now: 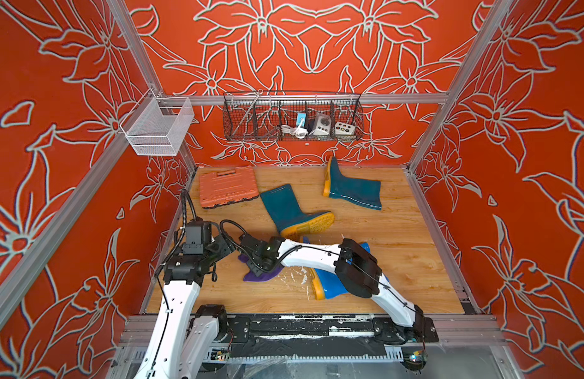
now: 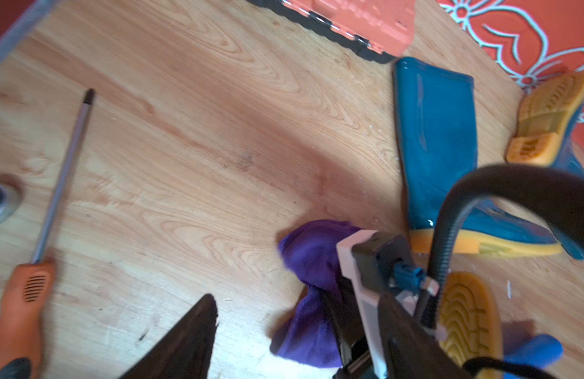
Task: Wipe the rubber boots with a cloth
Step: Pick up the cleaning item at the center of the board, then adjust the rubber boot at the center of the board.
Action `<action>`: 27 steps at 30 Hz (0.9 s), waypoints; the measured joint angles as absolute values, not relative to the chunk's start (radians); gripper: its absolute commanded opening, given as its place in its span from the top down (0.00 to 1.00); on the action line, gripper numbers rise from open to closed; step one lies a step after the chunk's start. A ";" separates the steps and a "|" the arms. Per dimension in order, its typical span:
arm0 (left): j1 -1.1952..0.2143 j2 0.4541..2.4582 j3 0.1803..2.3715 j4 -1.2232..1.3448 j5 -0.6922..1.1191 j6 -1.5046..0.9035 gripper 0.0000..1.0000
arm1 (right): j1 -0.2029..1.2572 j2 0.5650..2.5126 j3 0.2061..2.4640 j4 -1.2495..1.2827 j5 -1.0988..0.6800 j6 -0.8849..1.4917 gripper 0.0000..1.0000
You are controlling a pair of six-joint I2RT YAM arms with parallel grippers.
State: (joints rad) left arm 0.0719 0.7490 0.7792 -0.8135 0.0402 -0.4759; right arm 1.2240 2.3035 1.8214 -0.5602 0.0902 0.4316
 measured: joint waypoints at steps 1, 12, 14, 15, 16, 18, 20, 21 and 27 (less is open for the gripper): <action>0.072 0.749 0.779 -0.813 0.048 -0.474 0.25 | 1.223 2.278 1.778 -0.530 0.086 0.430 1.00; 0.072 0.750 0.778 -0.806 0.187 -0.468 0.25 | 1.208 1.831 1.601 -0.609 0.209 0.327 1.00; 0.072 0.752 0.777 -0.804 0.242 -0.469 0.25 | 1.193 1.702 1.582 -0.622 0.240 0.318 1.00; 0.072 0.756 0.775 -0.800 0.268 -0.469 0.25 | 1.179 1.647 1.564 -0.629 0.248 0.316 1.00; 0.070 0.759 0.768 -0.792 0.297 -0.472 0.25 | 1.156 1.581 1.532 -0.638 0.255 0.316 1.00; 0.044 0.764 0.744 -0.772 0.337 -0.488 0.26 | 1.090 1.460 1.442 -0.658 0.269 0.319 1.00; -0.056 0.767 0.710 -0.749 0.328 -0.513 0.26 | 0.998 1.335 1.308 -0.684 0.274 0.327 1.00; -0.126 0.769 0.698 -0.743 0.318 -0.527 0.26 | 0.950 1.280 1.239 -0.697 0.273 0.329 1.00; -0.612 0.840 0.656 -0.613 0.189 -0.684 0.26 | 0.760 1.068 0.886 -0.781 0.221 0.343 1.00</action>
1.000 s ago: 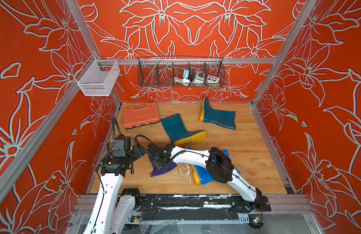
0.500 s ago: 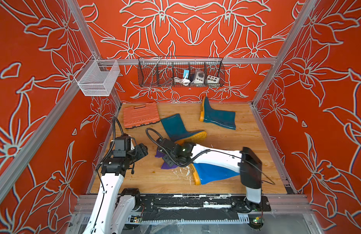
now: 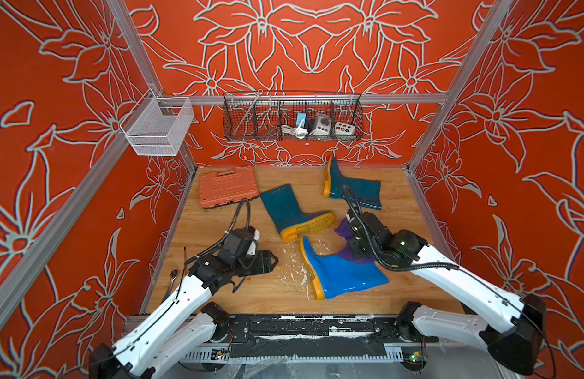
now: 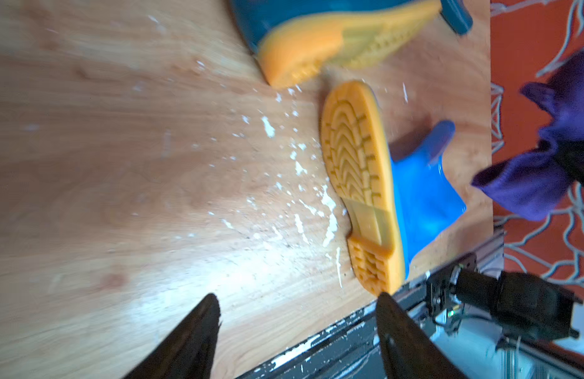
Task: Wipe the rubber boots with a cloth
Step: Adjust the rubber boot at the center of the board.
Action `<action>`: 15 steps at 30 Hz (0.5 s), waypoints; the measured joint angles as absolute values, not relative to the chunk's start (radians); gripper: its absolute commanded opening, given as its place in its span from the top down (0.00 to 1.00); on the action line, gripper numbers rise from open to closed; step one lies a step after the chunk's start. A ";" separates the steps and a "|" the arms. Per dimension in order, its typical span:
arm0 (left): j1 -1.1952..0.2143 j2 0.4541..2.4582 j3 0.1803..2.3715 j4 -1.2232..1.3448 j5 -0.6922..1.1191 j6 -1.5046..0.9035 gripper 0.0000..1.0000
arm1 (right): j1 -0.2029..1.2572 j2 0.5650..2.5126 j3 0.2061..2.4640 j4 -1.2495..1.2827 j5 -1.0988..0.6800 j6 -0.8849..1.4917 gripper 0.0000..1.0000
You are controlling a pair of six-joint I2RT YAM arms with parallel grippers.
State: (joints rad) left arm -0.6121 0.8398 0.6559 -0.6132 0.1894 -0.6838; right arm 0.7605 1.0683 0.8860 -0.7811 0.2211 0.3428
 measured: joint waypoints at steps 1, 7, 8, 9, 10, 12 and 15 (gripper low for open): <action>-0.680 0.874 0.648 -0.576 0.163 -0.717 0.26 | 0.755 1.055 0.840 -0.775 0.193 0.345 0.99; -0.813 1.157 0.637 -0.314 0.140 -0.853 0.26 | 0.753 1.112 0.628 -0.590 0.001 0.360 0.96; -0.815 1.193 0.638 -0.281 0.140 -0.862 0.28 | 0.753 1.143 0.608 -0.547 -0.029 0.360 0.95; -0.815 1.221 0.642 -0.258 0.139 -0.868 0.28 | 0.753 1.176 0.597 -0.511 -0.050 0.360 0.94; -0.816 1.251 0.649 -0.234 0.139 -0.871 0.28 | 0.753 1.215 0.592 -0.474 -0.071 0.358 0.90; -0.814 1.301 0.672 -0.197 0.143 -0.876 0.32 | 0.750 1.281 0.592 -0.423 -0.097 0.363 0.68; -0.802 1.393 0.720 -0.131 0.166 -0.882 0.35 | 0.753 1.316 0.601 -0.380 -0.133 0.384 0.44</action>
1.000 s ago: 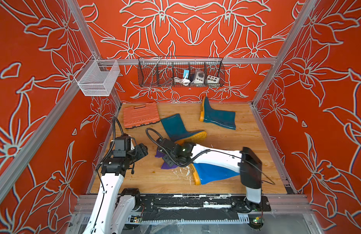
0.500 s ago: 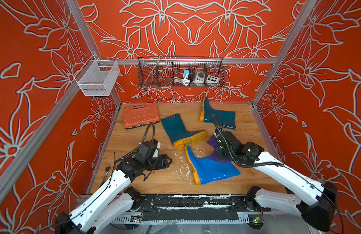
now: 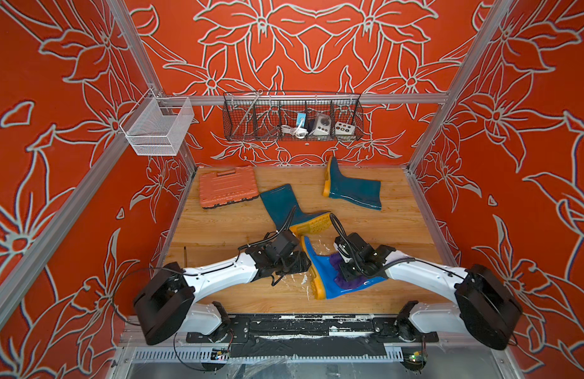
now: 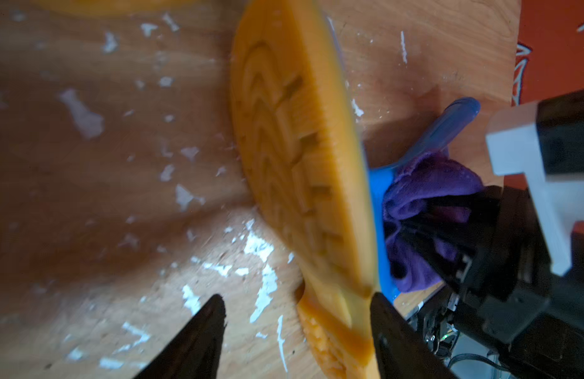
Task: Wipe the rubber boots with a cloth
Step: Adjust the rubber boot at the center of the board.
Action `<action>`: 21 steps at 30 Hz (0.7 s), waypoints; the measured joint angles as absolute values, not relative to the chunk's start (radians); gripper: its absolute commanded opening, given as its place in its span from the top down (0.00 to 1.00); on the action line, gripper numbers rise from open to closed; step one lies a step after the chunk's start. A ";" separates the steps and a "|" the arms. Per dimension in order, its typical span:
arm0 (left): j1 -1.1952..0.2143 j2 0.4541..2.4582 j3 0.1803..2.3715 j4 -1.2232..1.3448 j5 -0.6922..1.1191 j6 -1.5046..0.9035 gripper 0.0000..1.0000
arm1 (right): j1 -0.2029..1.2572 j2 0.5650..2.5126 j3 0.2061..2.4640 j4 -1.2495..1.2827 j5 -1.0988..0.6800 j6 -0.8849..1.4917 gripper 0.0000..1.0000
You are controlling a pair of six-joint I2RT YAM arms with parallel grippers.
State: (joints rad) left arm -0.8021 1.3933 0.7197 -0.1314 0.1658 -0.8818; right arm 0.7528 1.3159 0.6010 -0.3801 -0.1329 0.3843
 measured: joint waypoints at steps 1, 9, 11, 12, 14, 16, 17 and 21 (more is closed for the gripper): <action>-0.797 1.426 0.732 -0.105 0.184 -0.884 0.36 | 0.754 1.314 0.600 -0.373 -0.141 0.393 0.41; -0.755 1.547 0.751 -0.008 0.292 -0.897 0.67 | 0.751 1.285 0.570 -0.350 -0.113 0.392 0.91; -0.748 1.544 0.758 -0.015 0.299 -0.902 0.79 | 0.751 1.273 0.570 -0.350 -0.107 0.393 1.00; -0.744 1.539 0.763 -0.030 0.294 -0.897 0.84 | 0.752 1.268 0.576 -0.353 -0.109 0.398 1.00; -0.736 1.521 0.766 -0.075 0.281 -0.890 0.92 | 0.754 1.260 0.597 -0.360 -0.126 0.397 1.00; -0.717 1.483 0.767 -0.138 0.261 -0.870 0.99 | 0.760 1.253 0.633 -0.363 -0.139 0.398 1.00; -0.704 1.462 0.768 -0.168 0.254 -0.862 1.00 | 0.767 1.252 0.651 -0.360 -0.141 0.399 1.00; -0.600 1.374 0.771 -0.302 0.241 -0.801 1.00 | 0.805 1.258 0.739 -0.349 -0.141 0.408 1.00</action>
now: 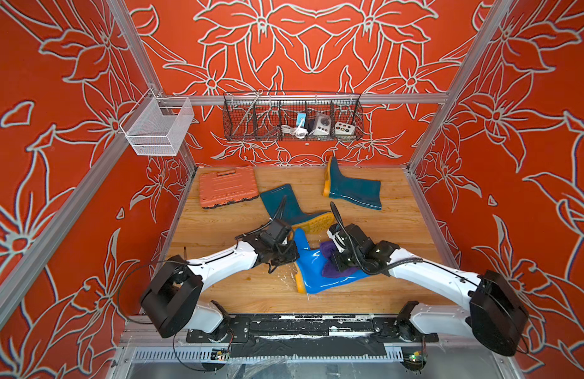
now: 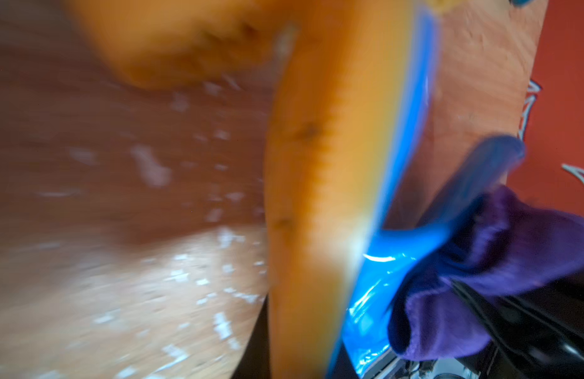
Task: Wipe the rubber boots with a cloth
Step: Adjust the rubber boot at the center of the board.
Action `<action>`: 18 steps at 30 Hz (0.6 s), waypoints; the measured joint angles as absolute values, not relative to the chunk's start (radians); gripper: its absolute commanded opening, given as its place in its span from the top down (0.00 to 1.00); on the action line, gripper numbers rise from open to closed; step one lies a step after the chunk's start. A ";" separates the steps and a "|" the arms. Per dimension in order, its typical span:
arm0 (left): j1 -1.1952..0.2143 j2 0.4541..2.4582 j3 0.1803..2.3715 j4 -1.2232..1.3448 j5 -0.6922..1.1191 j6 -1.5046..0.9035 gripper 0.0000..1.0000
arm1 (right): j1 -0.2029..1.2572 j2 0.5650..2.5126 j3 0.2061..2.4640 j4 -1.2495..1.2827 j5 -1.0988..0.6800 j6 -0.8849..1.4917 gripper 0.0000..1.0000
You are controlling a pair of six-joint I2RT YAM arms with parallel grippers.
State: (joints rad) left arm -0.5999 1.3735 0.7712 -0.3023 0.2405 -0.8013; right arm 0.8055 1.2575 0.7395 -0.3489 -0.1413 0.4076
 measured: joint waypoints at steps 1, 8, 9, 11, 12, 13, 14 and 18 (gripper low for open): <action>-0.576 1.359 0.775 -0.337 0.241 -0.779 1.00 | 0.819 1.269 0.764 -0.345 -0.143 0.409 1.00; -0.542 1.361 0.809 -0.445 0.249 -0.728 1.00 | 0.892 1.460 0.923 -0.331 -0.143 0.410 1.00; -0.542 1.361 0.803 -0.440 0.250 -0.738 1.00 | 0.898 1.473 0.925 -0.329 -0.143 0.411 1.00; -0.539 1.351 0.783 -0.416 0.255 -0.758 1.00 | 0.900 1.481 0.924 -0.331 -0.141 0.415 1.00; -0.537 1.342 0.770 -0.402 0.258 -0.767 1.00 | 0.902 1.481 0.924 -0.329 -0.139 0.418 1.00; -0.537 1.333 0.759 -0.392 0.259 -0.774 1.00 | 0.902 1.481 0.924 -0.328 -0.138 0.421 1.00; -0.536 1.325 0.750 -0.388 0.260 -0.780 1.00 | 0.902 1.483 0.924 -0.328 -0.135 0.422 1.00; -0.535 1.304 0.729 -0.403 0.254 -0.802 1.00 | 0.892 1.565 0.970 -0.334 -0.131 0.404 1.00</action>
